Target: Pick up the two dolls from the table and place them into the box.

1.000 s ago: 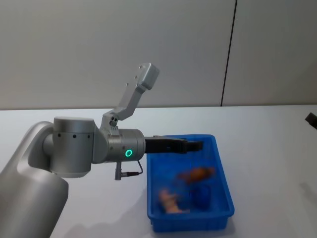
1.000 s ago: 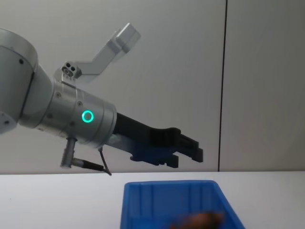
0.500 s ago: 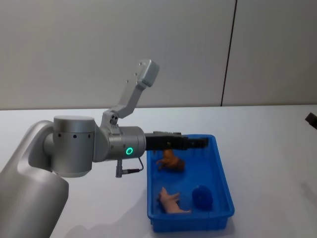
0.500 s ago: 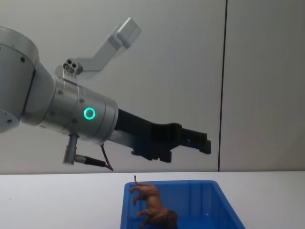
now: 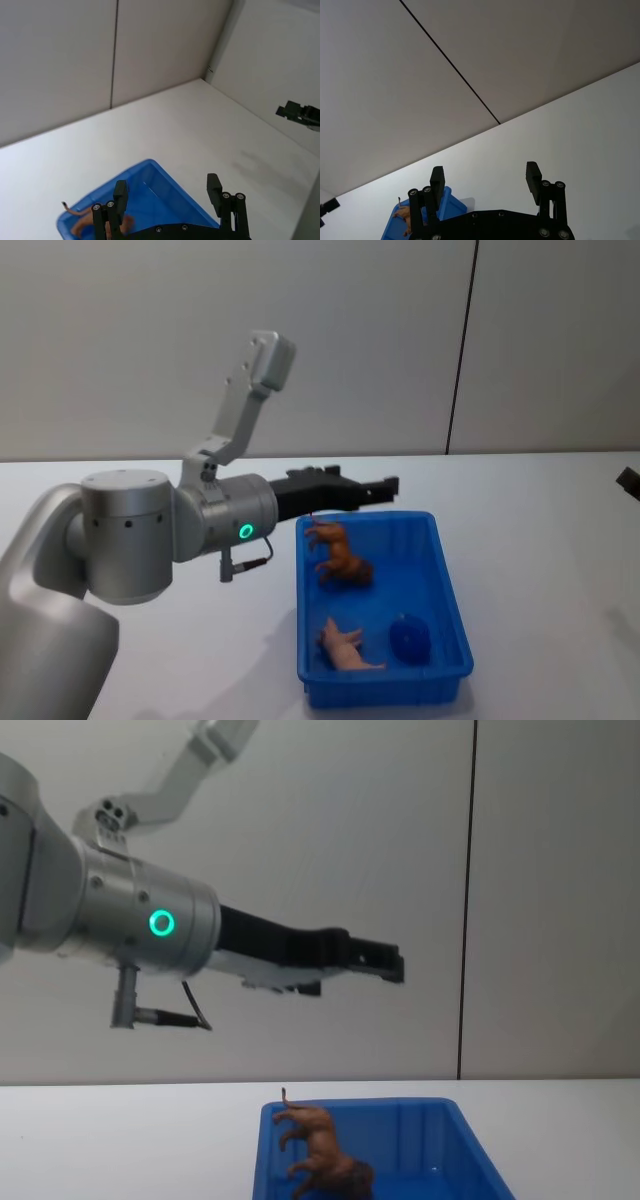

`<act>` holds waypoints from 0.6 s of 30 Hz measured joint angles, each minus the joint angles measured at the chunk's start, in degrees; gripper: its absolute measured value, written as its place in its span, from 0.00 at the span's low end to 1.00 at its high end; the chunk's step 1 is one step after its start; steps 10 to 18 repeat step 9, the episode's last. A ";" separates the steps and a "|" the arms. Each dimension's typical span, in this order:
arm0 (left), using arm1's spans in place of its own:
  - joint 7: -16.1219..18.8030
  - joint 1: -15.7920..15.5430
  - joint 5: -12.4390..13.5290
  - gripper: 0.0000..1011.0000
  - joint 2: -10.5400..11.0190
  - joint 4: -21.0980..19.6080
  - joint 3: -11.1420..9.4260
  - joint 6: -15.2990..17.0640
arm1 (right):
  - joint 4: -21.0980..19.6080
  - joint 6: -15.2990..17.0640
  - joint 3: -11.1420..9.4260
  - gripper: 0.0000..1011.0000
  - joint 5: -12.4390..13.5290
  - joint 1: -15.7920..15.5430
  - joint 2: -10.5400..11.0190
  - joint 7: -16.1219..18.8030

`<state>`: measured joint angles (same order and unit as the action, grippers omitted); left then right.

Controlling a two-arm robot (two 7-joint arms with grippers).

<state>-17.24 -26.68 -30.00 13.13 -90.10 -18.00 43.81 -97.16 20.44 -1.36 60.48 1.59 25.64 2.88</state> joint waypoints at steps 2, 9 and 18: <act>1.09 0.48 0.14 0.99 0.31 -1.05 0.24 -1.28 | 0.00 0.00 0.00 0.99 0.00 0.00 0.00 0.00; 4.54 1.94 0.82 0.99 1.36 -4.38 0.97 -5.59 | 0.00 0.00 0.00 0.99 0.00 0.00 0.00 0.00; 4.54 1.94 0.82 0.99 1.36 -4.38 0.97 -5.59 | 0.00 0.00 0.00 0.99 0.00 0.00 0.00 0.00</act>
